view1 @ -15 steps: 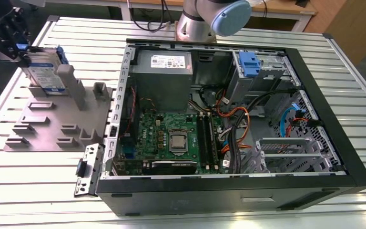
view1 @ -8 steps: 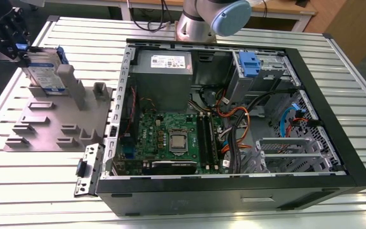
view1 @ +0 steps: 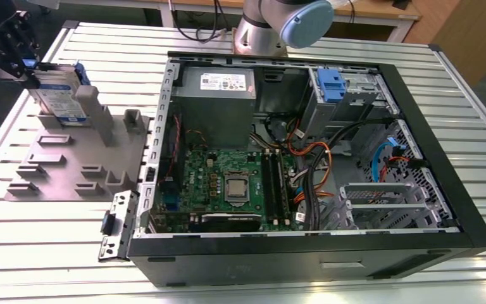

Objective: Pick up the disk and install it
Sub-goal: 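Pick up the disk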

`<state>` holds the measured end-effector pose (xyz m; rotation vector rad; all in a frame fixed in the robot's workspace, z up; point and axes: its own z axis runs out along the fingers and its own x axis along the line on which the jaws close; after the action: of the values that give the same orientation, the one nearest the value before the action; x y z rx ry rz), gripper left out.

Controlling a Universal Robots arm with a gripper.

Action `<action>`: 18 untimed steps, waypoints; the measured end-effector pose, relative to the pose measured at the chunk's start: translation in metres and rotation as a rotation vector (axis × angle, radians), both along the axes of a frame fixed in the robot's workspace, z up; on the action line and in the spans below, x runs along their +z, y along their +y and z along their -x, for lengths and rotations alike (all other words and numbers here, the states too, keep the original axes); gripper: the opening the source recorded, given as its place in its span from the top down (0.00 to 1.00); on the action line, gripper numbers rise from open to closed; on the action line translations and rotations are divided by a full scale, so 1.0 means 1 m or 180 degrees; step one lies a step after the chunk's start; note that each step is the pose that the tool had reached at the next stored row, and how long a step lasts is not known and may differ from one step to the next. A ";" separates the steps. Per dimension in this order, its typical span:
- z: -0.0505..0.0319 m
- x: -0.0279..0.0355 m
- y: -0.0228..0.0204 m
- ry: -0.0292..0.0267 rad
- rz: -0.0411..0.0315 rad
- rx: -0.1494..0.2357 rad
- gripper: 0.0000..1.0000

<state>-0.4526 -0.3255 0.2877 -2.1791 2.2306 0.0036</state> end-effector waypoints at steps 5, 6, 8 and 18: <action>0.0000 -0.0001 0.0000 0.0000 0.0000 0.0000 0.64; 0.0000 -0.0001 0.0000 0.0000 0.0000 0.0000 0.64; 0.0000 -0.0001 0.0000 0.0000 0.0000 0.0000 0.64; 0.0000 0.0045 0.0000 0.0000 0.0000 0.0000 0.64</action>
<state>-0.4526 -0.3255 0.2922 -2.1790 2.2306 0.0036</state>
